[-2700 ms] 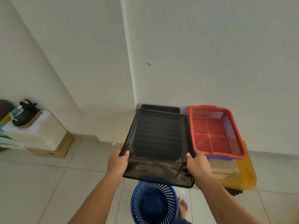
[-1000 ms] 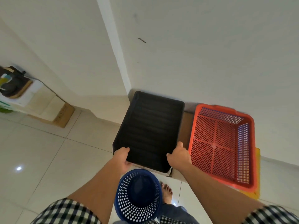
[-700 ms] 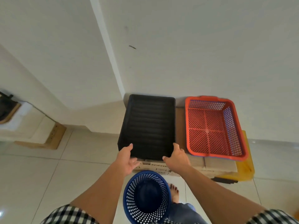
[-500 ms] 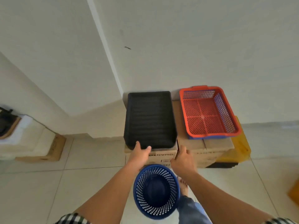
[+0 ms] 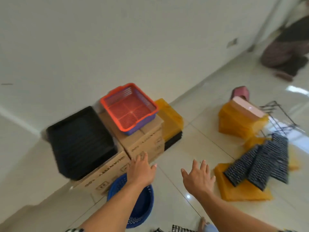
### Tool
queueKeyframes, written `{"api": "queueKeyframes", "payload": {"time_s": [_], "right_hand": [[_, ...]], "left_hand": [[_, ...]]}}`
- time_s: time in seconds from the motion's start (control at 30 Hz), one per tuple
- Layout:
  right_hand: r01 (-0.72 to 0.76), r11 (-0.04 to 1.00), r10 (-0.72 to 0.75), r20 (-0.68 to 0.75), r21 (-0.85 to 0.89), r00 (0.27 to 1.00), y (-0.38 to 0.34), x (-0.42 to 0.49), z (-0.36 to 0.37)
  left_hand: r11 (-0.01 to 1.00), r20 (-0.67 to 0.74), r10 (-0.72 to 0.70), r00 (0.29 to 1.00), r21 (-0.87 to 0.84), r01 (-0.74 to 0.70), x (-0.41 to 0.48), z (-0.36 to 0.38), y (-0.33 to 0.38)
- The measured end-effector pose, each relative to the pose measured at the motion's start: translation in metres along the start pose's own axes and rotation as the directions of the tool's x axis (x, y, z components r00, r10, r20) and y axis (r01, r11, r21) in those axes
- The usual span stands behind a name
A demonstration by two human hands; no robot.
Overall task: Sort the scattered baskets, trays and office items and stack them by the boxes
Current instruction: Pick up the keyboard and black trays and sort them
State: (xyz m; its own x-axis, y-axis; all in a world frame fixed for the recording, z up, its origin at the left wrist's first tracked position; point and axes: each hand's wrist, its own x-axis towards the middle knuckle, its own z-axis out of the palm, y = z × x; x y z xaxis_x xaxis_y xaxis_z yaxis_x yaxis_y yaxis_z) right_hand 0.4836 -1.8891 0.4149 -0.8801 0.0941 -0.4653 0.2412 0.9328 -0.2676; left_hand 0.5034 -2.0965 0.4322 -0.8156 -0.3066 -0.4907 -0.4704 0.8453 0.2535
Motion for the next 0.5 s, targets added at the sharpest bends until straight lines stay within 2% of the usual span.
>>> {"api": "queueKeyframes", "payload": {"time_s": [0.27,0.5], "right_hand": [[-0.299,0.939,0.313,-0.057,0.171,0.948,0.149,0.013,-0.052],[-0.419,0.887,0.436,-0.054,0.194,0.898,0.269,0.038,-0.086]], "left_hand": [[0.957,0.176,0.190,0.966,0.186,-0.222,0.004,0.048,0.166],[0.919,0.196,0.263,0.945,0.247,-0.307,-0.010,0.100,0.287]]}}
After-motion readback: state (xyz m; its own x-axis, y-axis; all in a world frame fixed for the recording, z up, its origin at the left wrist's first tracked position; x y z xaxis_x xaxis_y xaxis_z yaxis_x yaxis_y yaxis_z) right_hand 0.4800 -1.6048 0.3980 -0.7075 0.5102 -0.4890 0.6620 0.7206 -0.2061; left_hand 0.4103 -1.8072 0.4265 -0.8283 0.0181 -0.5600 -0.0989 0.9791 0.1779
